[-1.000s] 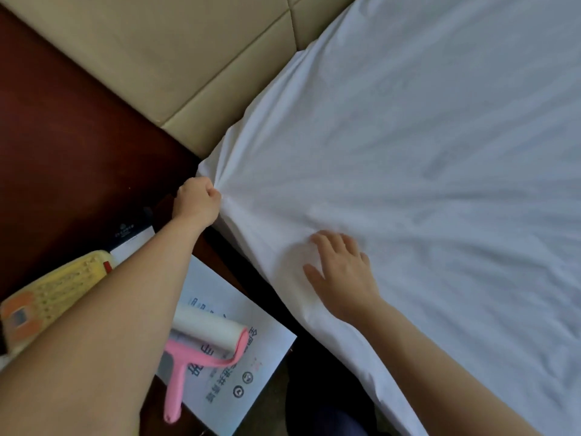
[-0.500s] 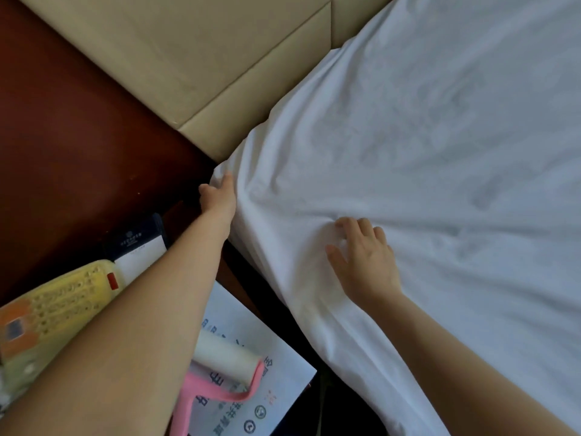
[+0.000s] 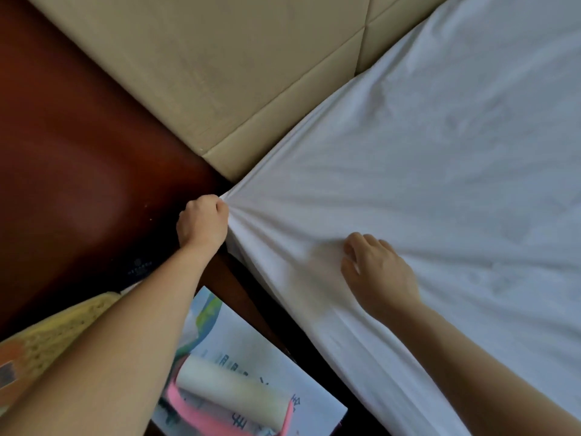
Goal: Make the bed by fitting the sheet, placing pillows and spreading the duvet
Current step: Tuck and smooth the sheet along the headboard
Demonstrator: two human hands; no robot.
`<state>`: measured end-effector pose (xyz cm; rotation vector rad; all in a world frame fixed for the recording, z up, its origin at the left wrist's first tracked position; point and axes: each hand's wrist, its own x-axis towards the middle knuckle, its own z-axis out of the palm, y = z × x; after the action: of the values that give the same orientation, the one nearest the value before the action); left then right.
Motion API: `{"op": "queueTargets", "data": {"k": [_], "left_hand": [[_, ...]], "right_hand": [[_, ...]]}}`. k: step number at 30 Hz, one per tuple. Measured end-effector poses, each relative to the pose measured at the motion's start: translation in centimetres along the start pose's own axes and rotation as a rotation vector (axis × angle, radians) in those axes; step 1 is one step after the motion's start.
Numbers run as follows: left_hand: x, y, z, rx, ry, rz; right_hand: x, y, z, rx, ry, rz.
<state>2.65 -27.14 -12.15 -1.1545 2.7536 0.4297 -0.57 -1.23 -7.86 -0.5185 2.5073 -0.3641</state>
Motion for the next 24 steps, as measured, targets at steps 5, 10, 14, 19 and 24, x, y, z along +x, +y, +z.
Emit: {"op": "queueTargets", "data": {"k": [5,10,14,19,24], "left_hand": [[0.9,0.6,1.8,-0.101,-0.125,-0.153],[0.8,1.3,3.5,-0.407,-0.166,-0.414],[0.0,2.1,4.6,-0.726,-0.035,-0.688],[-1.3,3.9,4.0,-0.452,0.383,-0.121],[1.1,6.6,4.5,-0.263,0.112,0.478]], "right_hand": [[1.5,-1.3,-0.2,-0.011,0.079,-0.099],[3.5,-1.4,-0.3,-0.048,0.148,-0.161],[4.9,-2.4,1.4,-0.129,0.123,-0.204],[5.8,-3.6,3.3,-0.213,0.164,-0.223],[7.3,-1.8,2.1,-0.255,0.234,-0.234]]}}
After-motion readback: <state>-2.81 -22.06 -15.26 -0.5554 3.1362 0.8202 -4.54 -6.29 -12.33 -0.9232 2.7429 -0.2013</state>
